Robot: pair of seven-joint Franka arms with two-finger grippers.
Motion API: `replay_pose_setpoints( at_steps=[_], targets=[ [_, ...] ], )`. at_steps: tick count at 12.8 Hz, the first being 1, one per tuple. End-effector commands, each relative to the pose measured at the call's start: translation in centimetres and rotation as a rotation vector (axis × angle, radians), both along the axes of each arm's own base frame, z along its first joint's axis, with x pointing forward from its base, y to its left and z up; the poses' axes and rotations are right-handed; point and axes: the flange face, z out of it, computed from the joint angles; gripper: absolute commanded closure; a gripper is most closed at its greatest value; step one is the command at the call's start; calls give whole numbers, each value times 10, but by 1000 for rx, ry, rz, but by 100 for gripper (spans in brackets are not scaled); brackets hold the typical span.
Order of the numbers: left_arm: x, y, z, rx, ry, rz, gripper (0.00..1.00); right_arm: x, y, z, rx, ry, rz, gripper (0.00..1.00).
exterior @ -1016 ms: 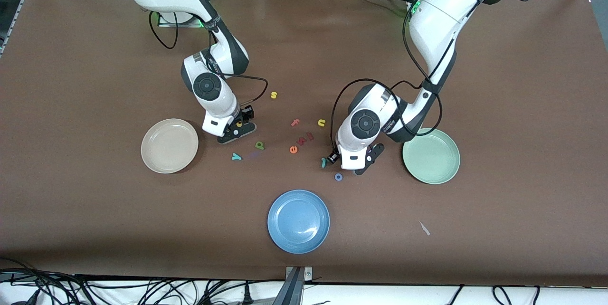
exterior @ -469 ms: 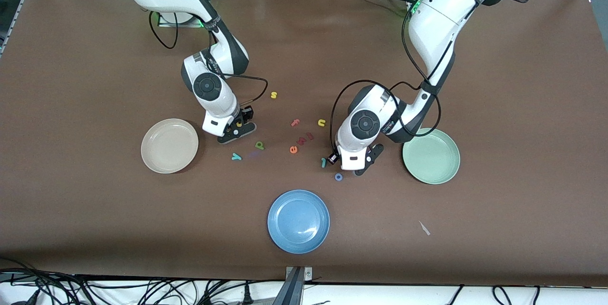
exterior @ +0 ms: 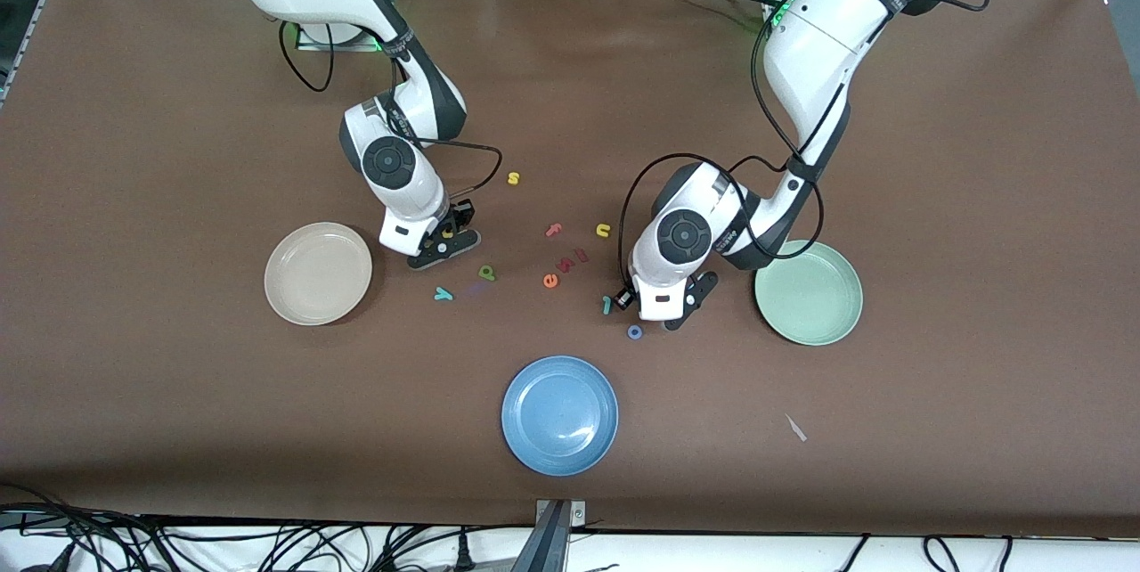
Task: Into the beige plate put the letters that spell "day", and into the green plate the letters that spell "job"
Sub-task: 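Grasp the yellow letter with the right gripper while the left grasps pink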
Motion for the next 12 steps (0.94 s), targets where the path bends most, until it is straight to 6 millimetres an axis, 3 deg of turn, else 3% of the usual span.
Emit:
replay_pose_setpoints(
  at_steps=[1, 4, 7, 9, 12],
  targets=[
    [6, -1, 0, 16, -21, 8, 71, -5, 4, -8, 1, 1, 10, 68],
    [4, -4, 1, 17, -22, 2, 89, -5, 4, -8, 1, 1, 8, 72],
    [5, -2, 4, 20, -25, -2, 91, -5, 5, -7, 2, 0, 7, 76],
    [12, 3, 21, 19, -40, 1, 91, -4, 7, -5, 4, -4, -7, 78],
    [19, 15, 52, 36, -38, -3, 91, 9, 11, 28, 3, -3, -10, 81]
  ],
)
